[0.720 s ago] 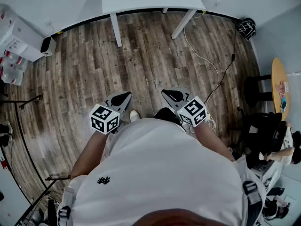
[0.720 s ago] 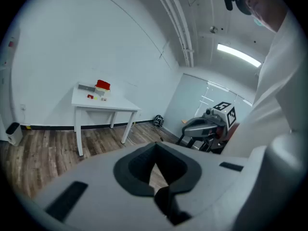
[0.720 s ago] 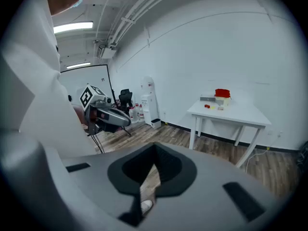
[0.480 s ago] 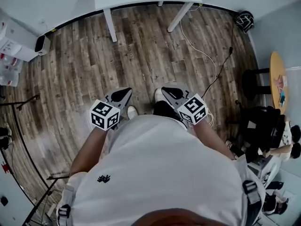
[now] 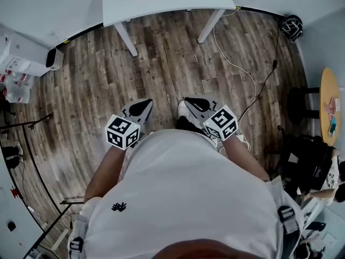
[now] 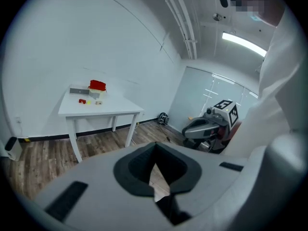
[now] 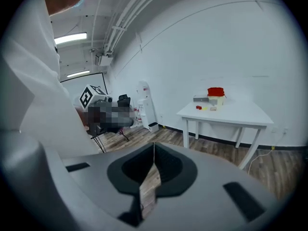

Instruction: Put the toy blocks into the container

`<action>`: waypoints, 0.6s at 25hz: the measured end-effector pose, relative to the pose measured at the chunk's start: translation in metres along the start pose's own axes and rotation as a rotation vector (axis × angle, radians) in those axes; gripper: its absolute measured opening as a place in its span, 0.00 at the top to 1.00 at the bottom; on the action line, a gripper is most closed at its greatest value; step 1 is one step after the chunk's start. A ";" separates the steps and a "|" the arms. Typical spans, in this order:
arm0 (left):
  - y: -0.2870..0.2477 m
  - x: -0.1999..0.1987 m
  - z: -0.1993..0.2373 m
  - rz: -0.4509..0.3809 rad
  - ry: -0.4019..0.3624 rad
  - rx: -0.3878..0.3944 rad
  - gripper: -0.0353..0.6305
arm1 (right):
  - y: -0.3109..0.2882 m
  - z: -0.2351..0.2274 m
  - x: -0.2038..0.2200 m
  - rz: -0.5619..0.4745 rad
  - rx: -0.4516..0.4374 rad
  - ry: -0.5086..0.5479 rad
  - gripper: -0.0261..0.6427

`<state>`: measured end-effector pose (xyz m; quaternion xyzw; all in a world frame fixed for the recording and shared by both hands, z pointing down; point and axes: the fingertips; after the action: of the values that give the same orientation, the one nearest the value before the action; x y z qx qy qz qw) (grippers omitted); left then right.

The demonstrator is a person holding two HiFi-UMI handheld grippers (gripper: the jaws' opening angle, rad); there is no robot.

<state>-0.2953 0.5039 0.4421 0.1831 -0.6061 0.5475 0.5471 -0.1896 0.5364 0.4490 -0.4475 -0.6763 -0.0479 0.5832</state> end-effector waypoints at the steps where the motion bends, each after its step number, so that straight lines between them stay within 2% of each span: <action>1: -0.010 -0.008 0.002 -0.005 -0.001 -0.010 0.94 | 0.000 -0.011 -0.005 -0.003 -0.009 0.014 0.95; 5: -0.055 -0.039 0.012 -0.005 0.000 -0.051 0.94 | 0.004 -0.059 -0.021 -0.018 -0.046 0.031 0.94; 7: -0.077 -0.048 0.017 0.009 -0.002 -0.074 0.94 | 0.007 -0.081 -0.026 -0.019 -0.055 0.041 0.86; 13: -0.134 -0.073 0.029 0.036 -0.044 -0.127 0.93 | 0.018 -0.141 -0.023 -0.009 -0.074 0.032 0.86; 15: -0.145 -0.081 0.034 0.042 -0.055 -0.141 0.89 | 0.018 -0.156 -0.022 -0.003 -0.080 0.019 0.87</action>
<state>-0.1652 0.3962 0.4460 0.1463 -0.6619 0.5095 0.5300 -0.0632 0.4436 0.4719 -0.4687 -0.6689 -0.0802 0.5713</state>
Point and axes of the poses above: the fingertips, and each gripper's own axes: y backward along the fingers, z to its left, x out of its underside, and after that the axes turned 7 degrees about -y, right-handed
